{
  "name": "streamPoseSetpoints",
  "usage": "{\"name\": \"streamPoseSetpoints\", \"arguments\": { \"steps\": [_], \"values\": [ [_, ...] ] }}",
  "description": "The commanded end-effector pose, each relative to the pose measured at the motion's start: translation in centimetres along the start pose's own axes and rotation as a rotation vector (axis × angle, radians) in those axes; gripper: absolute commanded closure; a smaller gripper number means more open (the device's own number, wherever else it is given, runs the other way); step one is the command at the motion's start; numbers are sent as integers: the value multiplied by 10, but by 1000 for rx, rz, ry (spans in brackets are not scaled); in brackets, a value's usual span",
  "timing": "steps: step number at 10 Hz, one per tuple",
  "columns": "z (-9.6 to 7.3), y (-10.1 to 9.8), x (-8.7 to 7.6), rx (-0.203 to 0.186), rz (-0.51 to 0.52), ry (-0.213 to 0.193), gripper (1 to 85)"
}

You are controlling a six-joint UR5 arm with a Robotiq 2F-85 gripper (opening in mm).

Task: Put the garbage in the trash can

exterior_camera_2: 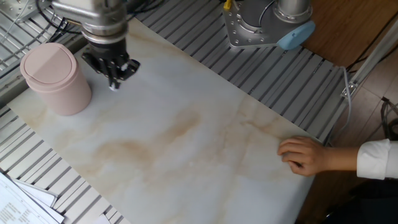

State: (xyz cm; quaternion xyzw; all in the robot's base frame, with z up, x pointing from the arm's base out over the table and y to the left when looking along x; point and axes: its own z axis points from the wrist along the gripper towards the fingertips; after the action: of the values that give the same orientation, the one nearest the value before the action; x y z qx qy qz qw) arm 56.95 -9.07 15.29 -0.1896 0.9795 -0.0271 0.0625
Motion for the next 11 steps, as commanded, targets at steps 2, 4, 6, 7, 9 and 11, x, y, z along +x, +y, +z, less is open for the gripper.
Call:
{"name": "streamPoseSetpoints", "arguments": {
  "steps": [2, 4, 6, 7, 9, 11],
  "values": [
    [-5, -33, -4, 70, 32, -25, 847],
    [-13, -66, -7, 73, -53, -3, 847],
    [-17, -83, -13, 50, -92, -12, 847],
    [-17, -83, -11, 48, -63, -5, 847],
    [-18, -97, -19, 105, -40, -34, 847],
    [-10, -113, -26, 92, -89, -29, 847]
  ]
}}
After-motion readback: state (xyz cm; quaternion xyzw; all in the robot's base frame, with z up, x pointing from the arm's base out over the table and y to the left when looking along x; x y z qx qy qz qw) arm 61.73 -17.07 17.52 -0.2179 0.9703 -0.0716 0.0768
